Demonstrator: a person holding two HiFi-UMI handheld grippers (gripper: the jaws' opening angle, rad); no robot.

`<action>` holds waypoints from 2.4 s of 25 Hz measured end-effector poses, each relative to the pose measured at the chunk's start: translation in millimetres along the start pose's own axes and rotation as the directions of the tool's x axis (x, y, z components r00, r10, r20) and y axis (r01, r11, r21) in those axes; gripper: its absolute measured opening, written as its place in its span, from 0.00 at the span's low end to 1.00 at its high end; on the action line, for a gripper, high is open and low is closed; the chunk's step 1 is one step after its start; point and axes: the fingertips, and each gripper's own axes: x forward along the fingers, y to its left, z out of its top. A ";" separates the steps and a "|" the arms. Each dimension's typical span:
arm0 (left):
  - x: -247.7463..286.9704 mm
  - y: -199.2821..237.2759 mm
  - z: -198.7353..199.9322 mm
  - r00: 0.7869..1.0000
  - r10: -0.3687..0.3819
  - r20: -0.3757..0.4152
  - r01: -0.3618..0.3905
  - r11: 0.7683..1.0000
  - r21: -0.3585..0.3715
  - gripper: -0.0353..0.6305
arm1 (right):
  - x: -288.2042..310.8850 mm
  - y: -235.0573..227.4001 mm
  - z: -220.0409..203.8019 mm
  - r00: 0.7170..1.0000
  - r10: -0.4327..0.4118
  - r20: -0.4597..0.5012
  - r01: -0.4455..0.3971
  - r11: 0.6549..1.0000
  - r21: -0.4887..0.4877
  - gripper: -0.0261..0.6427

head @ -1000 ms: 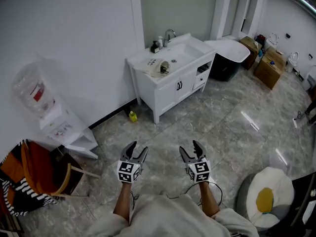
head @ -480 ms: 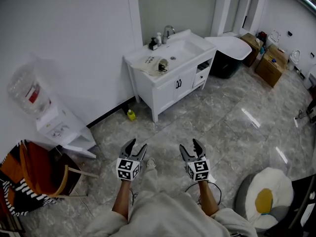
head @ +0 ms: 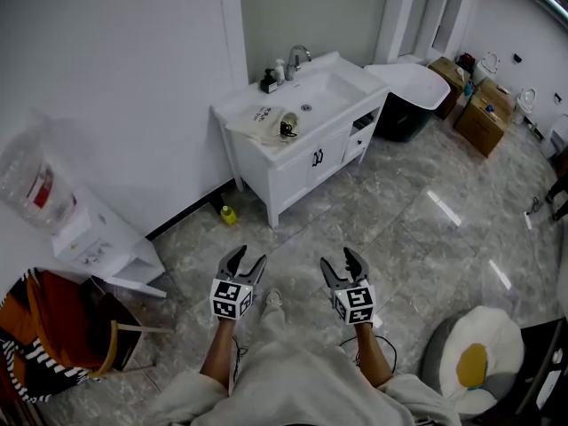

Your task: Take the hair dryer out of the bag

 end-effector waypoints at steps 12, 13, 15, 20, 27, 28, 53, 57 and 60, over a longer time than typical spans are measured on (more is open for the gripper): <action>123.7 110.3 69.9 0.998 -0.059 0.021 0.059 0.998 0.022 0.39 | 152.0 -40.1 60.9 1.000 -0.027 -0.013 0.027 0.999 -0.017 0.42; 131.2 119.3 73.7 0.998 -0.061 0.021 0.061 0.998 0.023 0.39 | 163.5 -42.3 66.5 1.000 -0.028 -0.011 0.028 0.999 -0.019 0.42; 146.5 134.4 80.2 0.997 -0.068 0.021 0.067 0.997 0.023 0.39 | 183.2 -47.2 75.9 0.999 -0.032 -0.007 0.032 0.999 -0.024 0.42; 179.7 168.5 93.3 0.996 -0.081 0.031 0.080 0.996 0.027 0.39 | 226.8 -53.6 88.6 0.999 -0.047 -0.004 0.046 0.999 -0.028 0.42; 205.0 187.1 89.1 0.994 -0.113 0.014 0.112 0.993 0.024 0.39 | 255.4 -57.3 83.5 0.997 -0.067 -0.025 0.067 0.998 -0.013 0.40; 207.4 188.4 87.2 0.993 -0.115 0.009 0.115 0.993 0.022 0.39 | 257.3 -57.7 82.4 0.997 -0.068 -0.027 0.068 0.998 -0.007 0.40; 307.9 252.3 95.3 0.996 -0.071 -0.061 0.072 0.997 0.019 0.39 | 393.2 -105.9 85.7 0.998 0.020 -0.066 -0.020 1.000 0.008 0.39; 342.9 271.2 115.1 0.997 -0.043 -0.066 0.044 0.999 0.019 0.39 | 434.6 -129.3 102.1 0.996 0.060 -0.065 -0.060 0.998 0.006 0.39; 367.9 284.0 127.8 0.997 -0.022 -0.075 0.024 1.000 0.017 0.39 | 464.8 -145.5 114.2 0.993 0.094 -0.066 -0.094 0.996 0.003 0.39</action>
